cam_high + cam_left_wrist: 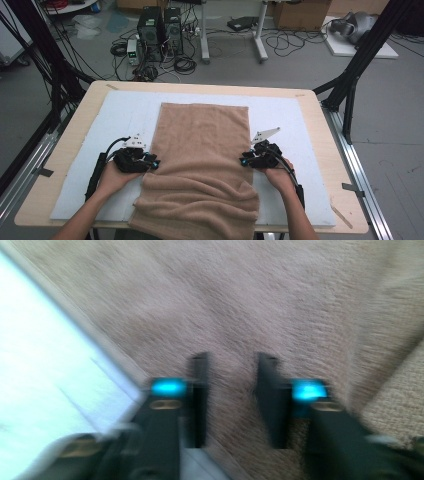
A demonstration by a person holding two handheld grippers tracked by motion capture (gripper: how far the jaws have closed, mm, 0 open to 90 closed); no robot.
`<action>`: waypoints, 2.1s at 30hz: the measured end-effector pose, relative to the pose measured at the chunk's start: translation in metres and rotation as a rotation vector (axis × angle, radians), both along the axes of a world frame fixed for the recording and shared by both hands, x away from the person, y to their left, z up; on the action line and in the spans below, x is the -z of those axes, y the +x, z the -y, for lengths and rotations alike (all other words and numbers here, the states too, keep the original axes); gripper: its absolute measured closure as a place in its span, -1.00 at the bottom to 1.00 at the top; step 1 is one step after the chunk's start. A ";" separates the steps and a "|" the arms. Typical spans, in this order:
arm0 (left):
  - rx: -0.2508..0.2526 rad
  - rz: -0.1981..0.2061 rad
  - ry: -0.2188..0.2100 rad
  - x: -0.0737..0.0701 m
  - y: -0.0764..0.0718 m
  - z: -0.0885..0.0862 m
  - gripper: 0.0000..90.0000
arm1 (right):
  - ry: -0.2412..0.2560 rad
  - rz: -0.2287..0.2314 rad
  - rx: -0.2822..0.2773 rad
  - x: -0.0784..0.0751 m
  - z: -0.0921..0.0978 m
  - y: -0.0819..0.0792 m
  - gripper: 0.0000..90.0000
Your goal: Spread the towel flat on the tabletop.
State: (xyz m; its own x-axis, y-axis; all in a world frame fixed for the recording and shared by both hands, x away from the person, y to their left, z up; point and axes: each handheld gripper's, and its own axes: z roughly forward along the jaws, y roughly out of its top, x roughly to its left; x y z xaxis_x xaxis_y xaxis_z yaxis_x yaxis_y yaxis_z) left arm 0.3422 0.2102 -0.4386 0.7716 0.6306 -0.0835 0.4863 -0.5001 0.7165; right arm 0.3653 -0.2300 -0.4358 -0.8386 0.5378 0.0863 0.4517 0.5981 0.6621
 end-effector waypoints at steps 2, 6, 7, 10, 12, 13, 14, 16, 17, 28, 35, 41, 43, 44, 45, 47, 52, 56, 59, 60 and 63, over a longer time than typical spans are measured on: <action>-0.011 -0.012 -0.017 0.000 0.005 -0.001 0.92 | -0.001 -0.004 0.008 -0.001 0.001 0.003 0.92; -0.046 0.008 -0.029 0.000 0.014 0.000 0.94 | -0.002 0.040 0.057 -0.008 0.001 0.012 0.93; -0.062 0.029 -0.036 -0.001 0.017 0.001 0.94 | -0.008 0.044 0.063 -0.009 0.001 0.015 0.93; -0.110 0.054 -0.051 -0.006 0.032 0.001 0.94 | -0.015 0.059 0.085 -0.012 0.000 0.025 0.93; -0.155 0.060 -0.071 -0.009 0.045 0.000 0.94 | -0.006 0.071 0.120 -0.014 0.002 0.033 0.99; -0.173 0.078 -0.070 -0.010 0.050 0.000 0.95 | -0.013 0.091 0.143 -0.016 0.003 0.038 0.99; -0.186 0.076 -0.068 -0.011 0.056 0.001 0.94 | -0.024 0.099 0.166 -0.019 0.004 0.042 0.99; -0.194 0.080 -0.068 -0.011 0.064 0.002 0.94 | -0.013 0.086 0.198 -0.020 0.008 0.050 0.99; -0.194 0.093 -0.075 -0.011 0.065 0.002 0.92 | -0.002 0.079 0.201 -0.021 0.009 0.052 0.98; -0.083 0.097 -0.124 -0.034 0.017 -0.017 0.31 | 0.078 0.071 -0.005 -0.035 -0.005 0.003 0.32; 0.072 0.045 -0.125 -0.021 -0.030 -0.015 0.06 | 0.092 0.030 -0.122 -0.025 -0.014 -0.037 0.12; 0.155 0.006 -0.013 -0.005 -0.036 -0.002 0.61 | 0.058 -0.055 -0.216 -0.004 -0.027 -0.050 0.44; 0.152 0.005 -0.009 -0.005 -0.032 0.002 0.83 | 0.021 -0.042 -0.259 0.001 -0.031 -0.049 0.84; 0.135 0.014 -0.019 -0.006 -0.030 0.003 0.85 | 0.014 -0.039 -0.267 -0.001 -0.031 -0.048 0.85; 0.117 0.028 -0.034 -0.009 -0.026 0.003 0.86 | 0.006 -0.033 -0.250 -0.004 -0.031 -0.044 0.86; 0.051 0.063 -0.088 -0.016 -0.016 0.002 0.86 | 0.012 0.014 -0.189 -0.013 -0.028 -0.036 0.86; -0.090 0.153 -0.150 -0.029 0.017 0.009 0.85 | 0.060 0.086 -0.031 -0.032 -0.018 -0.001 0.84; -0.119 0.140 -0.124 -0.027 0.035 0.015 0.56 | 0.026 0.082 0.036 -0.027 -0.019 0.019 0.66; -0.102 0.125 -0.132 -0.029 0.031 0.007 0.38 | 0.037 0.064 0.054 -0.024 -0.014 0.019 0.45; -0.096 0.133 -0.119 -0.031 0.027 0.003 0.35 | 0.043 0.072 0.055 -0.026 -0.012 0.016 0.41; -0.078 0.144 -0.114 -0.038 0.016 -0.010 0.27 | 0.047 0.120 0.055 -0.034 -0.005 0.003 0.33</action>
State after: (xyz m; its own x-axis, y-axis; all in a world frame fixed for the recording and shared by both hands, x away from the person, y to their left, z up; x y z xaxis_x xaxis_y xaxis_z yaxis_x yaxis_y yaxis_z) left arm 0.3581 0.2198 -0.4003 0.7298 0.6819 -0.0495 0.4085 -0.3768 0.8313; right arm 0.3682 -0.2252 -0.4022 -0.8135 0.5814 0.0130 0.3989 0.5417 0.7398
